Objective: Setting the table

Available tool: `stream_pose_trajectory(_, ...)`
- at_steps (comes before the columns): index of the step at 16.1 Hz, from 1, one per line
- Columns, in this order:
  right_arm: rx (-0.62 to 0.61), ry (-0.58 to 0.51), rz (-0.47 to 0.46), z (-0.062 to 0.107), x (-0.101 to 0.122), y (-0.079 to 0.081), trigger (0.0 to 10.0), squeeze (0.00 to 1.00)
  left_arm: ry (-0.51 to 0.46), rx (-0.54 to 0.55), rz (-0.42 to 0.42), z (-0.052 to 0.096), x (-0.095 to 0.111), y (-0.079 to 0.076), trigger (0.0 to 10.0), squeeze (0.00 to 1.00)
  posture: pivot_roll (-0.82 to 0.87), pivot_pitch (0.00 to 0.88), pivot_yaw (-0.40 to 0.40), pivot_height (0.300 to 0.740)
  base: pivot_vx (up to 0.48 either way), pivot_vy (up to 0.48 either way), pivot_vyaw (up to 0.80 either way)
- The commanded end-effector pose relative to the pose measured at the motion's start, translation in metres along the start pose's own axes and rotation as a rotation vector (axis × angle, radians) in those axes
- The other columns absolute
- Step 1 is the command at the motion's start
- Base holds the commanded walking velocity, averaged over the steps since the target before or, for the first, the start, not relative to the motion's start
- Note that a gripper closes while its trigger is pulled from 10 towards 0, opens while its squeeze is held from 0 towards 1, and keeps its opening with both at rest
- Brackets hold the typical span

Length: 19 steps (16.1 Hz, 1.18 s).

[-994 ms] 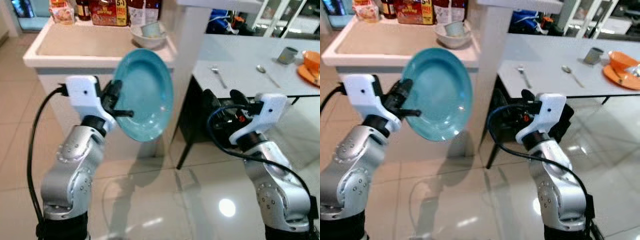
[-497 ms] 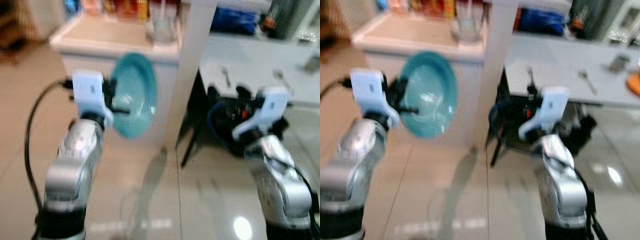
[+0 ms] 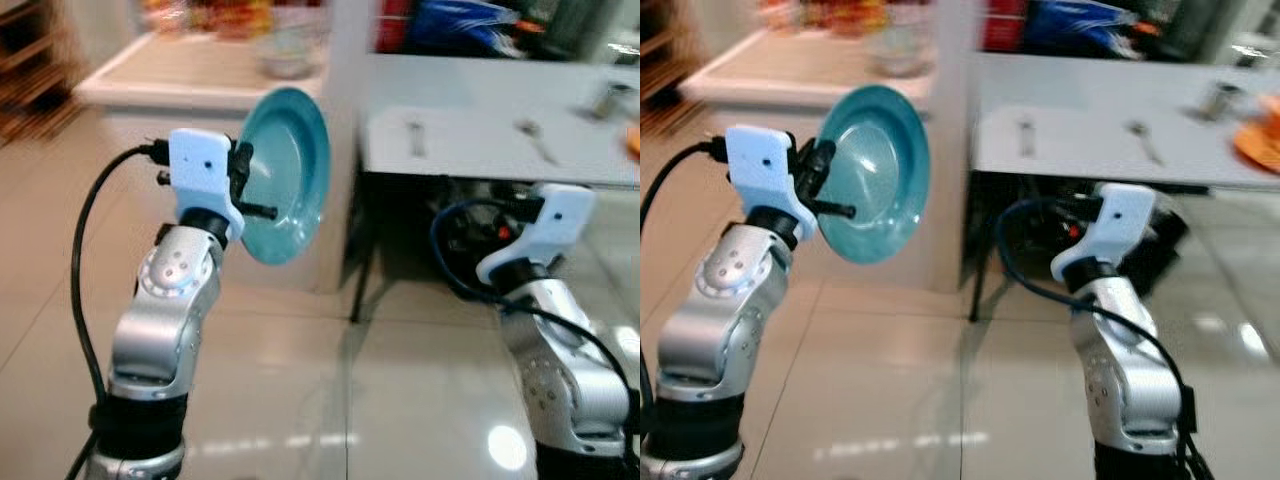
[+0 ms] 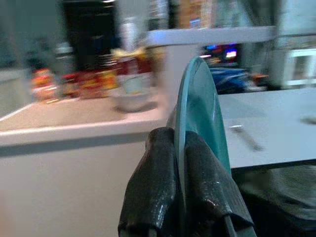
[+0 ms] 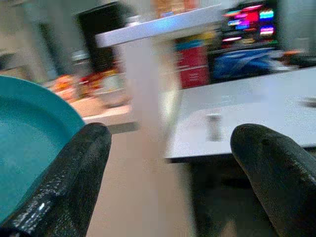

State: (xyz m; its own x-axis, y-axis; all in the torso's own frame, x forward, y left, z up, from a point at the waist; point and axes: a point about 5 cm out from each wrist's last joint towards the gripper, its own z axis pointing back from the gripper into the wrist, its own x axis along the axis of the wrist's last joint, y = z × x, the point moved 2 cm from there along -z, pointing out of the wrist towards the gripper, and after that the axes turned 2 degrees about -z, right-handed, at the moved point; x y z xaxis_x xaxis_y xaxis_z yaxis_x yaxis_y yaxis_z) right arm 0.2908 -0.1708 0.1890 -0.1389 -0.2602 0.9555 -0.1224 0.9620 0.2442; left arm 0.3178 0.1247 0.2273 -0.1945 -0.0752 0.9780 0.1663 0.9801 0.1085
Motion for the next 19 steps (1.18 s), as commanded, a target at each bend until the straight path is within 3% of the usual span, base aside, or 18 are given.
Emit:
stream_pose_trajectory(1,0.0,-0.016,-0.007,-0.0014,0.0049,0.0008,10.0,0.0,-0.047,-0.036,0.002,-0.0031,0.01,-0.0056,10.0,0.0,0.05,0.027,-0.03,0.74,0.371,0.0,-0.8)
stream_pose_trajectory(15,-0.018,-0.021,-0.018,-0.0018,0.0092,-0.0058,10.0,0.0,-0.058,-0.054,0.005,-0.0052,0.0109,-0.0077,10.0,0.0,0.05,0.043,-0.033,0.74,0.409,0.0,-0.8)
stream_pose_trajectory(19,0.04,-0.017,-0.023,-0.002,0.0097,0.003,10.0,0.0,-0.053,-0.005,-0.004,-0.0101,0.0098,-0.0029,10.0,0.0,0.04,0.042,-0.033,0.74,0.435,0.0,0.0)
